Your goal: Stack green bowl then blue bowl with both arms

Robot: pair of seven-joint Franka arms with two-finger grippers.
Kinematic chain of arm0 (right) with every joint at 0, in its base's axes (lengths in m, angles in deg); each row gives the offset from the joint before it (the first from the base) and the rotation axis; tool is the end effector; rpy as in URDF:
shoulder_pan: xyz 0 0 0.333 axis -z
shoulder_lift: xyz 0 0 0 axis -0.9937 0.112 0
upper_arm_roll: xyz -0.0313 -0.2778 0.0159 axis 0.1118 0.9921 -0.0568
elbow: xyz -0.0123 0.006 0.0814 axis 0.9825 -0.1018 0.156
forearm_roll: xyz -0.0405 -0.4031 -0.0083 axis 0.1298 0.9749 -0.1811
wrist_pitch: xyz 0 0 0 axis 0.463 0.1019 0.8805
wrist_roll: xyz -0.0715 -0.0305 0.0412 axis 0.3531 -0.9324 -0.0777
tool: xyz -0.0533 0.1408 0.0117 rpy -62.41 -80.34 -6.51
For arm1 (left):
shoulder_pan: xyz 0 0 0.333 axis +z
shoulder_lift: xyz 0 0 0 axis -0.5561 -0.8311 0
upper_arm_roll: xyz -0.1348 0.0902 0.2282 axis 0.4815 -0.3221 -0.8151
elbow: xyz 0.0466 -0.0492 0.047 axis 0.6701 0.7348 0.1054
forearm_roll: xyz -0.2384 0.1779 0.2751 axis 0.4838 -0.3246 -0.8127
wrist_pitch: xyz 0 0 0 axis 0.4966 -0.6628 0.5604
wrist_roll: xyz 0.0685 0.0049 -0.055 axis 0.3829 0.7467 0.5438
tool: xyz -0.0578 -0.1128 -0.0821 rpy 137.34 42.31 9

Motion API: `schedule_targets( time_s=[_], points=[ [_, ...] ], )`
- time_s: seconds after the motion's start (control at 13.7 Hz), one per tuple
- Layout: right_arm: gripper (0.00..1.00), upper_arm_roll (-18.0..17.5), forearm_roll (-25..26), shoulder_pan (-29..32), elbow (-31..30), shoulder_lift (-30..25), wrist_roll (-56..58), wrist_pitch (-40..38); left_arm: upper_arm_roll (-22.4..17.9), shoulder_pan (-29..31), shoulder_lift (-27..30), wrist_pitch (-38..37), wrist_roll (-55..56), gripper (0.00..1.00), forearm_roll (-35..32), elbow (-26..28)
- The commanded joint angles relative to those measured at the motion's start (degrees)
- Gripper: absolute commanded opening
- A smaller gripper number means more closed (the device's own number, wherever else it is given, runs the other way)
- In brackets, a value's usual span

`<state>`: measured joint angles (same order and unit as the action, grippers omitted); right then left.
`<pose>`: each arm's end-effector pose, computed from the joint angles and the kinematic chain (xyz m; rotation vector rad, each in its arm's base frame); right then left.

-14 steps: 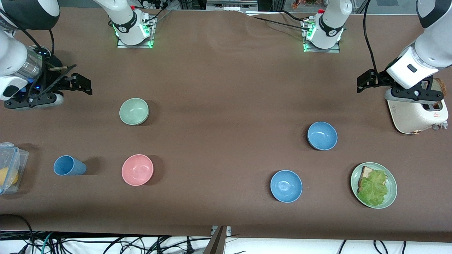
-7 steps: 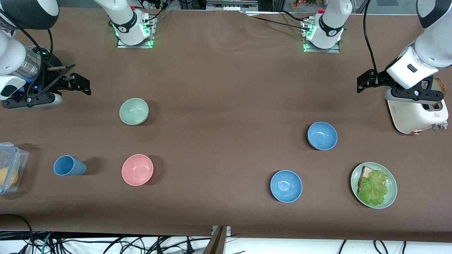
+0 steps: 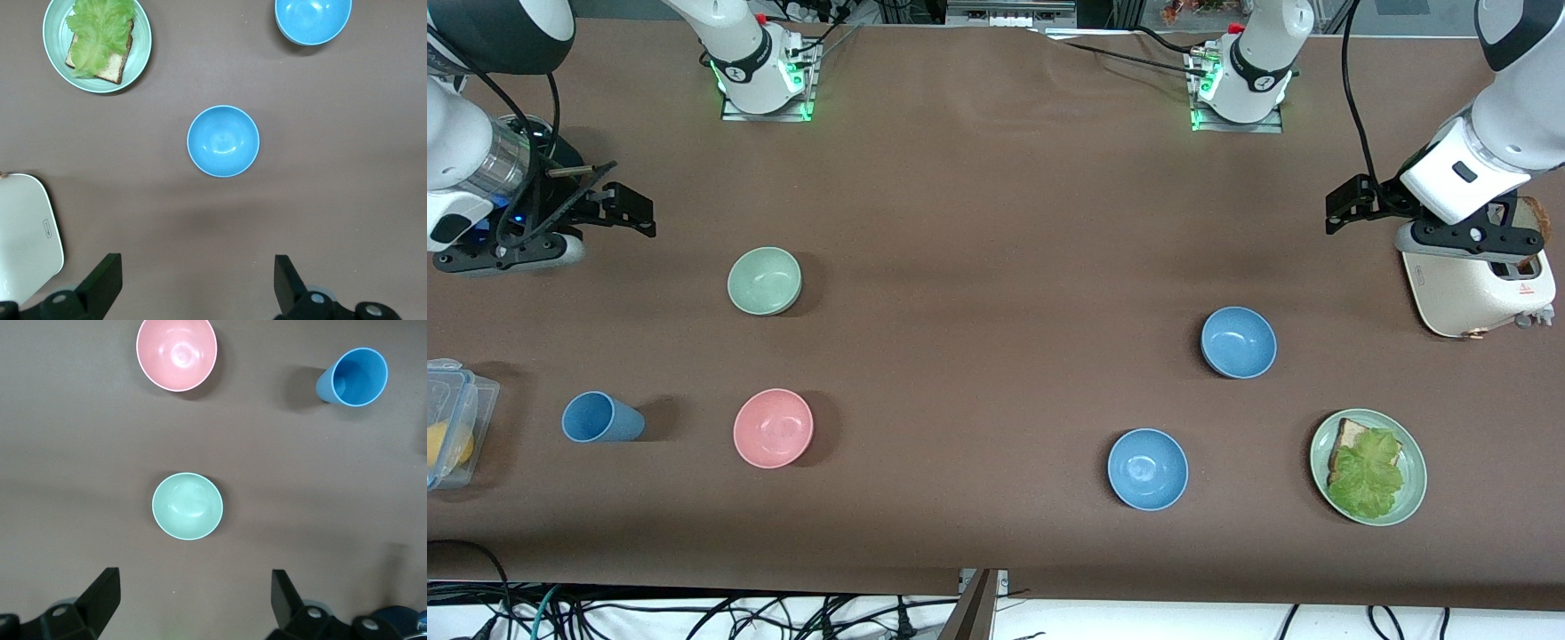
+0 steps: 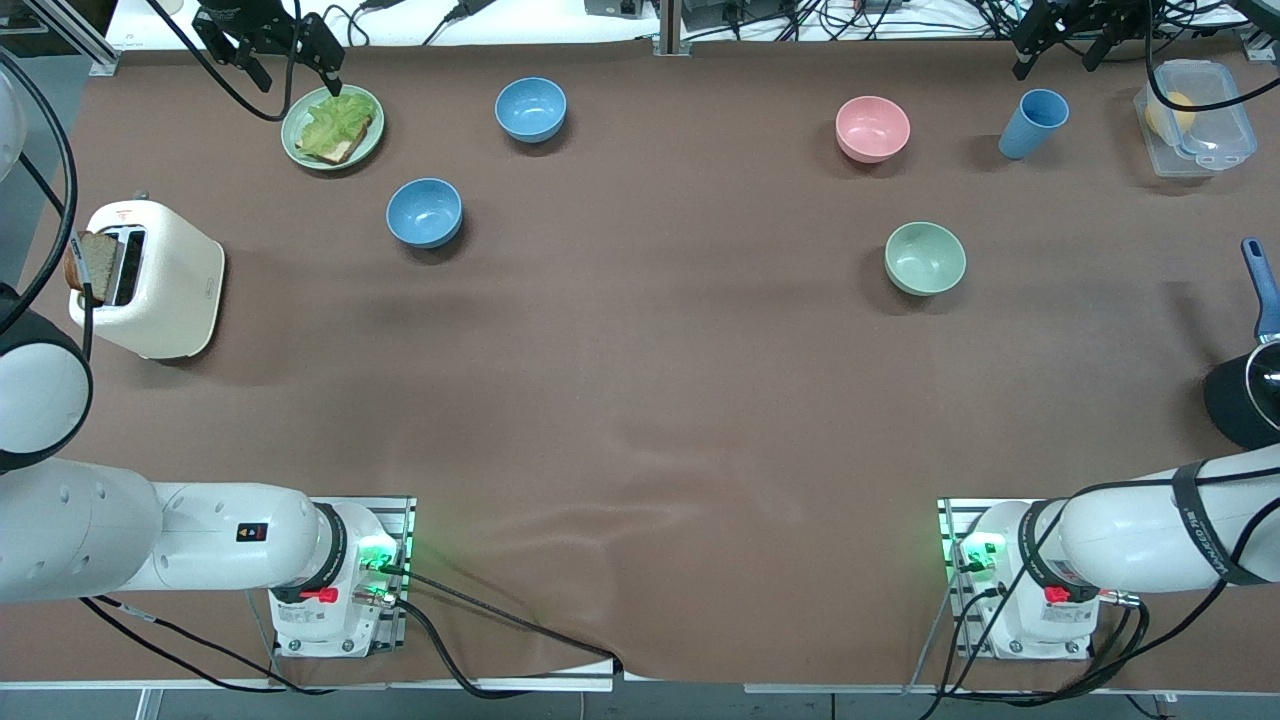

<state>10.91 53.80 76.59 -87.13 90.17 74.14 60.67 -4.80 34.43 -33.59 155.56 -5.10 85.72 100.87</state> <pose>0.5747 0.0527 0.4770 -3.1219 -0.2331 0.1439 0.5549 -0.0523 0.4802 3.1228 -0.1295 -0.0919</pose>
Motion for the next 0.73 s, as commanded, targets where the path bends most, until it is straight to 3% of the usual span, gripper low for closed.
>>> schedule_targets(
  time_s=[0.0,0.66],
  points=[
    [1.00,-1.04,0.79,1.01,-0.08,-0.61,-0.19,-0.90,0.02,-0.38,-0.14,-0.05,0.39,1.00,-1.36,-0.61],
    [1.00,-1.13,0.79,1.01,-0.17,-0.61,-0.45,-1.34,0.02,-0.38,-0.14,-0.05,0.30,1.00,-1.27,-0.61]
  ],
)
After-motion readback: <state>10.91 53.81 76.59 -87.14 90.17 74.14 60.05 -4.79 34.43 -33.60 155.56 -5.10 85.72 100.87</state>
